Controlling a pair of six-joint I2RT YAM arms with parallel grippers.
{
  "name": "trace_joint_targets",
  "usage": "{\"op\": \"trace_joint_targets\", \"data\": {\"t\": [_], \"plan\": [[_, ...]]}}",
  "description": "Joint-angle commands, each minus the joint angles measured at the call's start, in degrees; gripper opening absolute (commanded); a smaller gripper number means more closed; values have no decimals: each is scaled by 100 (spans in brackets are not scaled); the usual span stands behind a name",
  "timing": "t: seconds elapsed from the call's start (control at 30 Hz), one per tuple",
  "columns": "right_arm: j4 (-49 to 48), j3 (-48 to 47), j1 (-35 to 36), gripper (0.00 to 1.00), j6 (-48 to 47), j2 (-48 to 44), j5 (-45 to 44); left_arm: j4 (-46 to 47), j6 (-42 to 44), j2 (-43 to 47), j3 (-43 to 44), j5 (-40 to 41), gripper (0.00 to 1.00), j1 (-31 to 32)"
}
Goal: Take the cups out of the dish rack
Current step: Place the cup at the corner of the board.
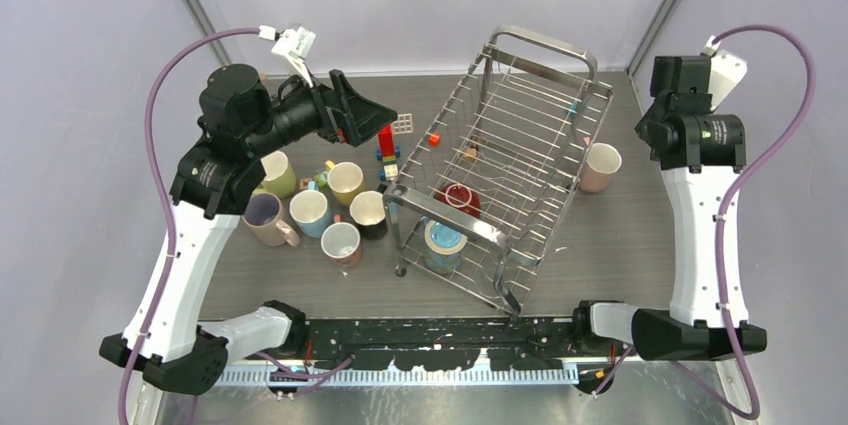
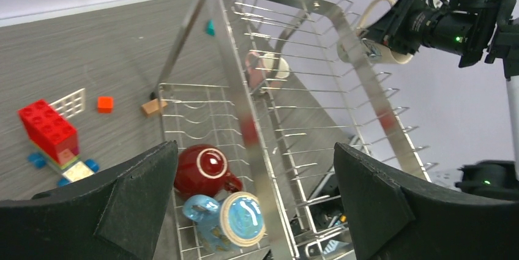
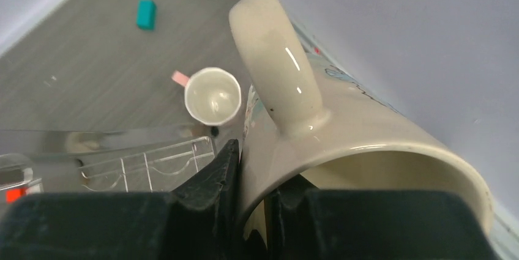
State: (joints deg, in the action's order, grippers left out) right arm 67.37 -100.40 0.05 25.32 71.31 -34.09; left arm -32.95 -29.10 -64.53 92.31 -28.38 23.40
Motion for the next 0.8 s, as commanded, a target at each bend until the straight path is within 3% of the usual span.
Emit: {"op": "trace_joint_targets", "data": {"t": [0.0,0.3,0.77], "plan": [[-436,626,-768,1,342,-154,715,-120,343,93,-3,542,100,-2],[-1101,1985,-1864,1,652,54,1562,-78,423,30,-154,568,100,-2],[-1534,2647,-2116,1,825,1055,1763,-298,539,55,-340,924,100,-1]]}}
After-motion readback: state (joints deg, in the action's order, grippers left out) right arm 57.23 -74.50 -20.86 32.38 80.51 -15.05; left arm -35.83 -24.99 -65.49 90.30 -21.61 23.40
